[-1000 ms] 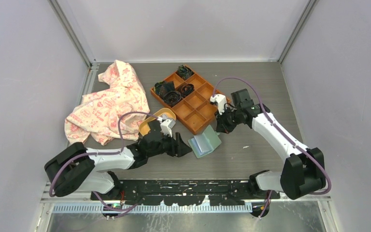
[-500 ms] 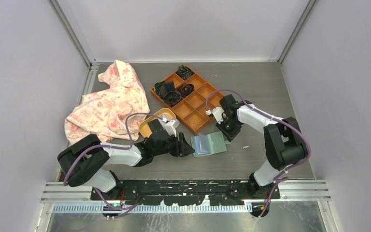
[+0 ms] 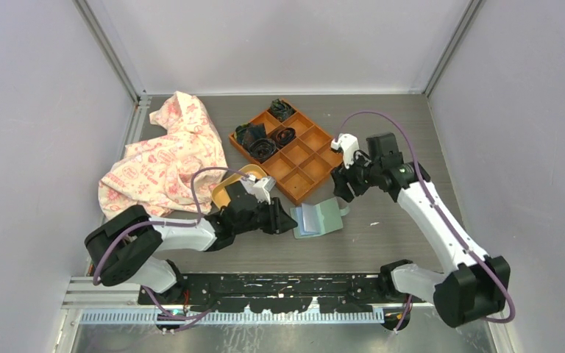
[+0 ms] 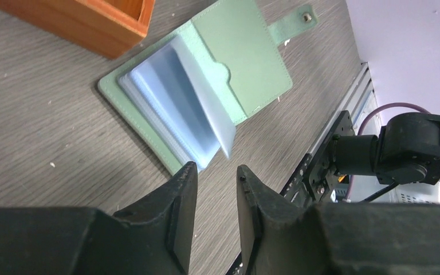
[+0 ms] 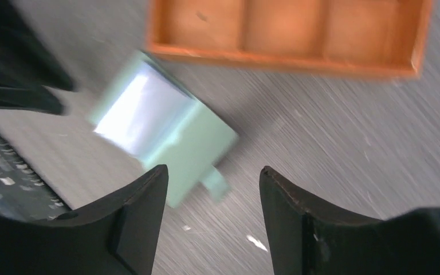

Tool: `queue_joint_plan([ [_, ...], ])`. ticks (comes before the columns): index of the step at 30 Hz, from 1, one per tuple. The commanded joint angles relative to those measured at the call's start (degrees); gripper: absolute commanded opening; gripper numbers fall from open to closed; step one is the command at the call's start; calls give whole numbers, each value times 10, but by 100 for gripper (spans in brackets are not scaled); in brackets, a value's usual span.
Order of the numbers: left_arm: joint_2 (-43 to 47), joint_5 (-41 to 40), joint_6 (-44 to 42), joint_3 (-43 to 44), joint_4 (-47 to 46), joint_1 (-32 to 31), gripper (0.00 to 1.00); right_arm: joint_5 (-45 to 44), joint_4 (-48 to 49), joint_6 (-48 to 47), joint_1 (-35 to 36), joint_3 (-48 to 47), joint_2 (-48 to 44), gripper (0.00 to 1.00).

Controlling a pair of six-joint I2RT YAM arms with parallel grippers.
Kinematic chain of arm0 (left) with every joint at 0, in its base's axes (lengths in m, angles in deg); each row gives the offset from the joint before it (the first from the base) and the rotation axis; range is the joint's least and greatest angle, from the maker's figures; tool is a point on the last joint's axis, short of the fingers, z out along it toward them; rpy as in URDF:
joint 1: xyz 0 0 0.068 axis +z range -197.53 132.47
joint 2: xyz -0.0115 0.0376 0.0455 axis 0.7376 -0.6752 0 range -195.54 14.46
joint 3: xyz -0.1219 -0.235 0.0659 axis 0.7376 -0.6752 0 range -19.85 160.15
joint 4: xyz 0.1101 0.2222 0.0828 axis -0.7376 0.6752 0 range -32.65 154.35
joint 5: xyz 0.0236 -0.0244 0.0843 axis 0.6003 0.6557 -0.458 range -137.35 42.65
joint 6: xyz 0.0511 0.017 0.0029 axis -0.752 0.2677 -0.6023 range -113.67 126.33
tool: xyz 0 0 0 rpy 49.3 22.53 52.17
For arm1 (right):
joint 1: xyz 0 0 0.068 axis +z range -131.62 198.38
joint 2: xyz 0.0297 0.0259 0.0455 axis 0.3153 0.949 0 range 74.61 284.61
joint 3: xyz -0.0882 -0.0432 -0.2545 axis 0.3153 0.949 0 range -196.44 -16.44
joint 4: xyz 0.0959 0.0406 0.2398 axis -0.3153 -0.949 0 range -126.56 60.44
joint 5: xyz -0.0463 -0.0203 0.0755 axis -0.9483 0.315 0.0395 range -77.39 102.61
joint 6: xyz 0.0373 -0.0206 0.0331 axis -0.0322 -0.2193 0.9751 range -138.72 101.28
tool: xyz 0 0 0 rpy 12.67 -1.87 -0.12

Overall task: Put the credit cards into the card holder
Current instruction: Open the card holder at the center of the board.

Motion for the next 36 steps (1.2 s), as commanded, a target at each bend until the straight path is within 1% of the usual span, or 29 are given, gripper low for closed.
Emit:
queue_joint_plan([
  [1,23,-13,-29,31,8,-2,31,284,57,22,12,26,-24,63],
  [2,24,-13,-29,31,7,-2,30,323,71,34,22,37,-14,59],
  [3,23,-13,-27,31,5,-2,29,325,81,44,36,46,2,51],
  [4,24,-12,-25,29,2,-2,29,298,85,47,49,49,22,41],
  [5,24,-12,-18,26,-1,-2,28,250,78,39,60,46,46,28],
  [6,23,-11,-10,22,-11,-2,28,201,64,31,69,34,76,21],
  [8,21,-14,12,10,-36,-3,28,114,25,17,81,1,134,14],
  [11,14,-14,39,-3,-57,-2,28,-5,2,4,95,-20,196,12],
  [12,11,-14,44,-4,-60,-2,29,-25,5,1,99,-15,208,12],
  [16,-11,-8,65,-1,-70,-3,35,-65,-3,-7,109,-13,252,12],
  [19,-28,-19,79,3,-72,-7,44,-84,-7,-10,122,-15,278,12],
  [22,-45,-23,81,11,-74,-15,46,-77,-19,-13,133,-20,302,12],
  [29,-93,-13,90,19,-117,-24,46,-28,-45,-14,153,-35,330,12],
  [36,-98,-7,89,26,-123,-28,46,-18,-53,-16,158,-41,340,12],
])
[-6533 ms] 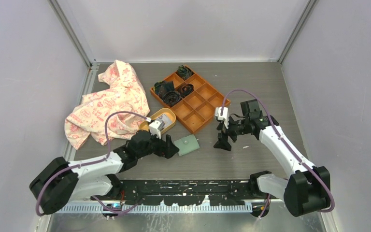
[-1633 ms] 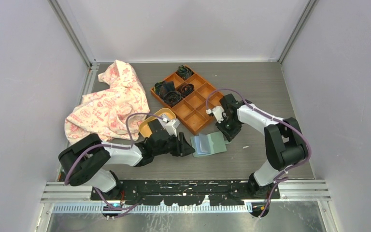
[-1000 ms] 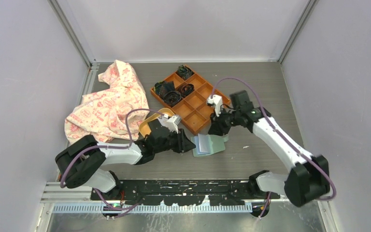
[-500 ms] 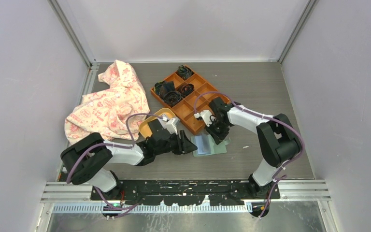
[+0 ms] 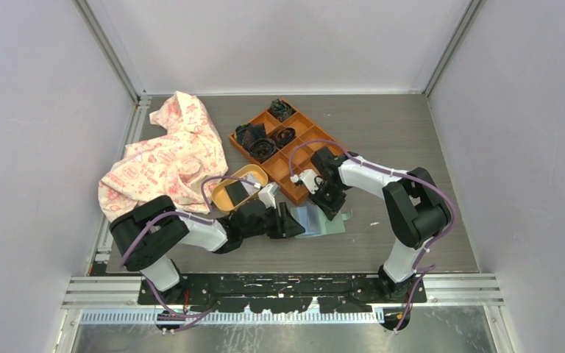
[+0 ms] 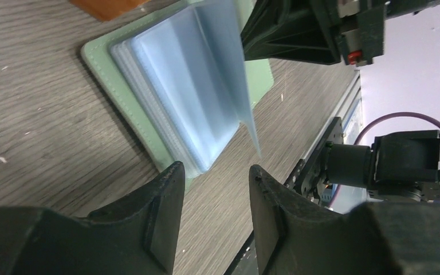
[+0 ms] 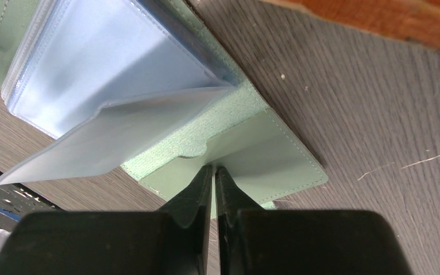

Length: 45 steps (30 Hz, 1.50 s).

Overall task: Put the credit cards into the card holder
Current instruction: Open the card holder at the center of the board.

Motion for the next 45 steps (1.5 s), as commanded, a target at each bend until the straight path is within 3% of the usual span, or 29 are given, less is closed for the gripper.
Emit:
queue_joint_plan([
  [1,3,2,0,20,-50,-6,45,49,-7,-1,15,0,21,12],
  [15,-37,-14,-4,65,2,-8,47,45,-8,-1,16,-2,19,12],
  [30,20,-96,-48,101,180,-29,52,41,-9,-1,16,-3,22,13],
  [45,-10,-48,-40,125,157,-32,52,40,-11,-2,17,-4,23,14],
])
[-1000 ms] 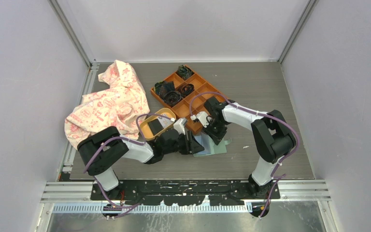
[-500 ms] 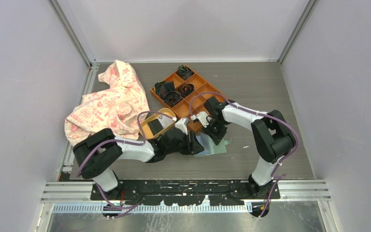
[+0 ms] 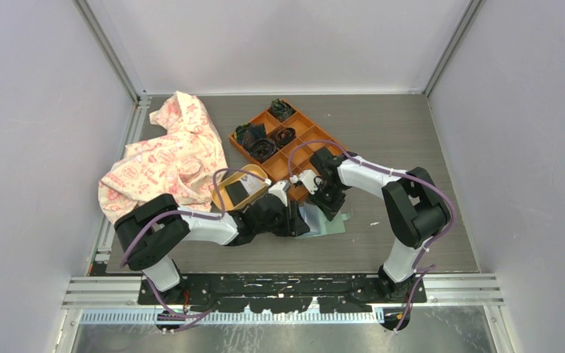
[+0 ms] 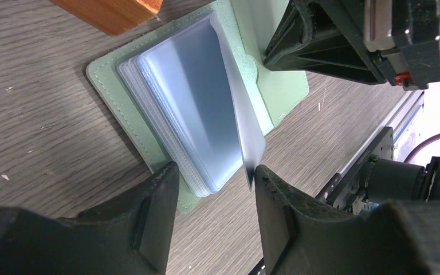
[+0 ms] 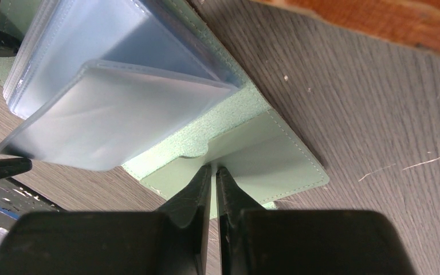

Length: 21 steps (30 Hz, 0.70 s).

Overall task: Put the credit cards into the card holder
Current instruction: Open the card holder at the center of the board.

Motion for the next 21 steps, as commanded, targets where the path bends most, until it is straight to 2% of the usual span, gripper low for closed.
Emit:
queue_joint_plan([
  [1,5,16,-5,19,-25,-3,52,44,-7,0,13,-1,21,14],
  [11,6,37,23,-25,-177,-3,44,69,-19,2,13,-8,16,15],
  [21,-9,41,21,-20,-233,-4,43,110,-36,12,-7,-25,-8,20],
])
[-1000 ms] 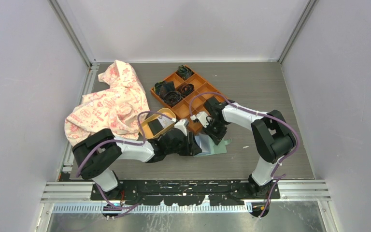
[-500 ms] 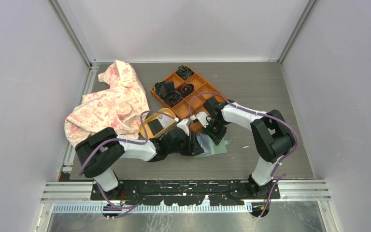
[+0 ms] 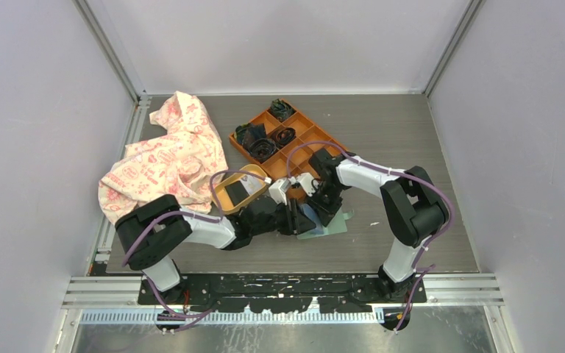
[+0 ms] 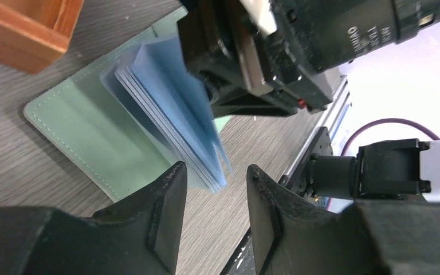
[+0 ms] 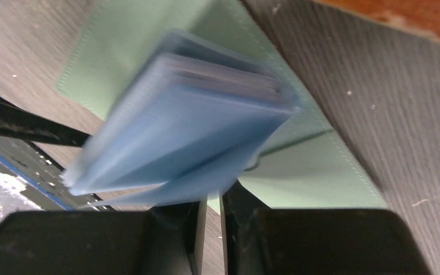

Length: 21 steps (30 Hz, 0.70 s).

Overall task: Put the credit cards into the card holder
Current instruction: Open the card holder at the center of the board.

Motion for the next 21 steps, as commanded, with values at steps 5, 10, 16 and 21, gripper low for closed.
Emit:
queue_joint_plan([
  [5,-28,10,5,35,-84,-3,39,84,-20,19,-53,-20,-55,30],
  [10,-39,9,-3,51,-67,-3,34,111,-19,32,-99,-19,-87,40],
  [16,-54,8,-14,72,-57,-3,25,174,-23,50,-145,-13,-107,55],
  [21,-59,6,-20,75,-56,-2,24,178,-28,45,-146,-11,-89,64],
])
